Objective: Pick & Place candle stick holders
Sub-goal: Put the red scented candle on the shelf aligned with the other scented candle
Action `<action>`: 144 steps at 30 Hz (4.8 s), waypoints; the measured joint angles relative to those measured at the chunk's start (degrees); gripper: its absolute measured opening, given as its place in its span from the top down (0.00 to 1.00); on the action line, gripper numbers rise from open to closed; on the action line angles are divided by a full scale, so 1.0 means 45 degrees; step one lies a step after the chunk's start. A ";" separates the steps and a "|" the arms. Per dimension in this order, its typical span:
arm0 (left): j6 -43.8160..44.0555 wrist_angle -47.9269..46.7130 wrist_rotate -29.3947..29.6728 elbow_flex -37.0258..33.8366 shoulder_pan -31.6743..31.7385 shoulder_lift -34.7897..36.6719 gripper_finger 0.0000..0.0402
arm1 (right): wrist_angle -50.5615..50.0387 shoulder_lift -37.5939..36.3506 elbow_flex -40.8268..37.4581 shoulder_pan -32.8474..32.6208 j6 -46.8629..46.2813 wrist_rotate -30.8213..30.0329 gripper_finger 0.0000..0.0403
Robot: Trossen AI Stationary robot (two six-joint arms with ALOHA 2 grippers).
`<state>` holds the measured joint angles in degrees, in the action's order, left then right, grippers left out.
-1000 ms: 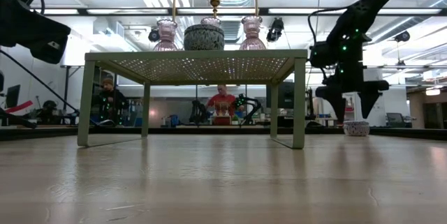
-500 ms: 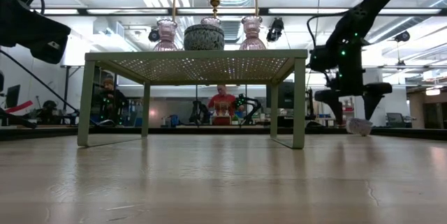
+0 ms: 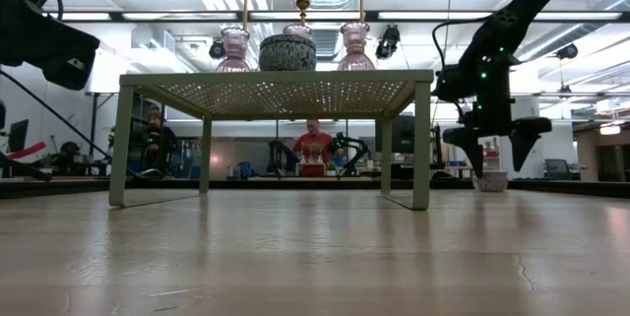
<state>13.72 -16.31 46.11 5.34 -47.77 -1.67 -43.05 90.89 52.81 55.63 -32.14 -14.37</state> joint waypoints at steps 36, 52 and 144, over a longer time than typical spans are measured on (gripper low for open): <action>0.0000 0.0003 0.0000 0.0005 0.0000 0.0000 0.97 | 0.1314 0.0975 0.0202 -0.0111 -0.2151 -0.0474 0.11; 0.0000 -0.0001 0.0004 0.0001 0.0004 0.0000 0.97 | 0.1317 0.1030 0.0192 -0.0121 -0.1484 -0.0513 0.29; 0.0000 0.0004 0.0000 0.0002 0.0002 -0.0019 0.97 | -0.2435 -0.0306 -0.0868 -1.4761 -0.5781 0.3934 0.26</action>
<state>13.72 -16.29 46.11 5.35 -47.76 -1.76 -54.00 89.52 48.90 -10.79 -58.16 3.34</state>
